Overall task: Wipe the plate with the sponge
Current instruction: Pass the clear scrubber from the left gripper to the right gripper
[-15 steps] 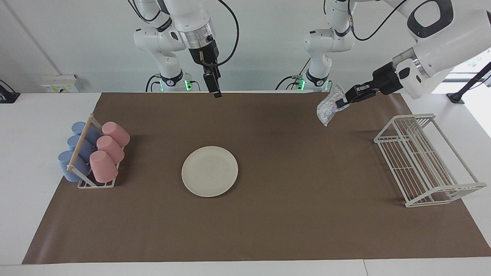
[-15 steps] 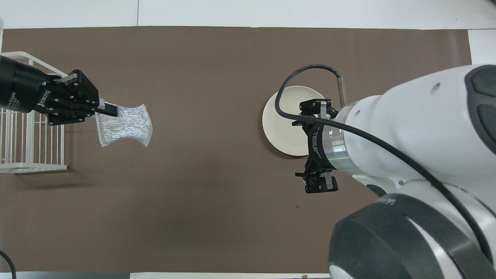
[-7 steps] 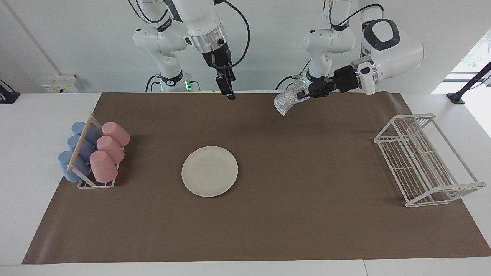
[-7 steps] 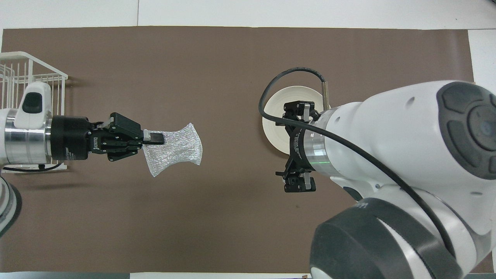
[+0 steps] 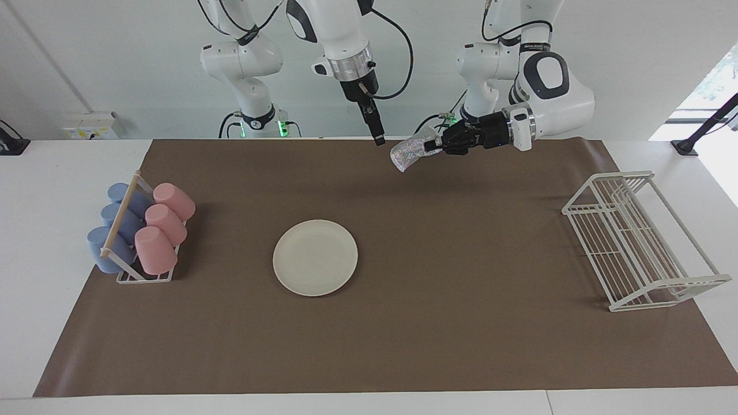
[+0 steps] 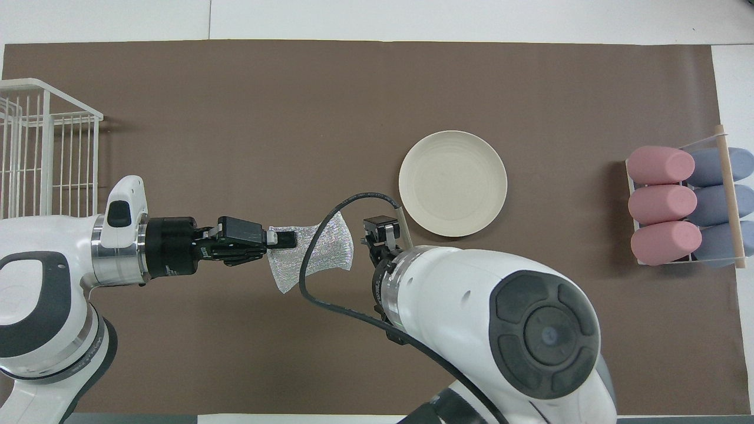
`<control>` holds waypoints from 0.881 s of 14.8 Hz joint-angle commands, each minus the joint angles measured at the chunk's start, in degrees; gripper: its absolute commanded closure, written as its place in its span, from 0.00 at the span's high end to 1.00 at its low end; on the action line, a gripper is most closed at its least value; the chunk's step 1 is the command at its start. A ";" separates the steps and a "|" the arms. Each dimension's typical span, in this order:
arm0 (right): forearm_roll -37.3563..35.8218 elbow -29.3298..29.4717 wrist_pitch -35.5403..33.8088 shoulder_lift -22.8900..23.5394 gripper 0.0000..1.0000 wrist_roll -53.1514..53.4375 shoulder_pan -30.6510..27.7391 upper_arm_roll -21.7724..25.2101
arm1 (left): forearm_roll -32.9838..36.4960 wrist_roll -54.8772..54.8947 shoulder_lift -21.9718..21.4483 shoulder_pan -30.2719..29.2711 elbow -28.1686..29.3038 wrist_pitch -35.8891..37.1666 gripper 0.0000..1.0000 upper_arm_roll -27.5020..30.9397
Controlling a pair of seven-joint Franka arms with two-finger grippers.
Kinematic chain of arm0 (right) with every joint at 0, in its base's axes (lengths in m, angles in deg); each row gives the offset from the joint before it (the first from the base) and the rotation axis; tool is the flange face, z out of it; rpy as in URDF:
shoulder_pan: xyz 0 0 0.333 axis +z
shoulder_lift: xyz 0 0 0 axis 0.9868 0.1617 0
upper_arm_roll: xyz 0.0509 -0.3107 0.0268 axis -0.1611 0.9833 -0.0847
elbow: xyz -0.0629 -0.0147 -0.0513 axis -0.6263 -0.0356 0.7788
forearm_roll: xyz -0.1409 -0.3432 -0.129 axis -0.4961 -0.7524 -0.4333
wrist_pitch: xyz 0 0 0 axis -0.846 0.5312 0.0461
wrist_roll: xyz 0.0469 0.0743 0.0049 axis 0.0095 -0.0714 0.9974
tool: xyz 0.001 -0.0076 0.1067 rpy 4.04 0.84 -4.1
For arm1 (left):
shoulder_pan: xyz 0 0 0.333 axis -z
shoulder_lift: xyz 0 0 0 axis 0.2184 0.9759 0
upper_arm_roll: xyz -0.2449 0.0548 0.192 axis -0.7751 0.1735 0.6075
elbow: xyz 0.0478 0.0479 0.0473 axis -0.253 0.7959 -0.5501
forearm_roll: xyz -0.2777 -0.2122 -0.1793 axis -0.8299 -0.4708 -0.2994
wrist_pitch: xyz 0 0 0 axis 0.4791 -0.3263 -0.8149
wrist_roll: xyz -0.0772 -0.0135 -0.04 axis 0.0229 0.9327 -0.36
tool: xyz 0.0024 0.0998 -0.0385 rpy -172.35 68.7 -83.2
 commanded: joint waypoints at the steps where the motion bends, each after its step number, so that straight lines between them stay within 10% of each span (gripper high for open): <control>1: 1.61 -1.16 4.31 1.66 1.00 -2.54 1.05 0.10 | -1.84 4.46 0.42 0.65 1.56 1.47 0.00 0.80; 13: 1.35 -2.22 15.83 5.63 0.92 -0.61 4.75 0.10 | -2.45 7.11 0.25 2.41 3.06 2.26 0.00 0.80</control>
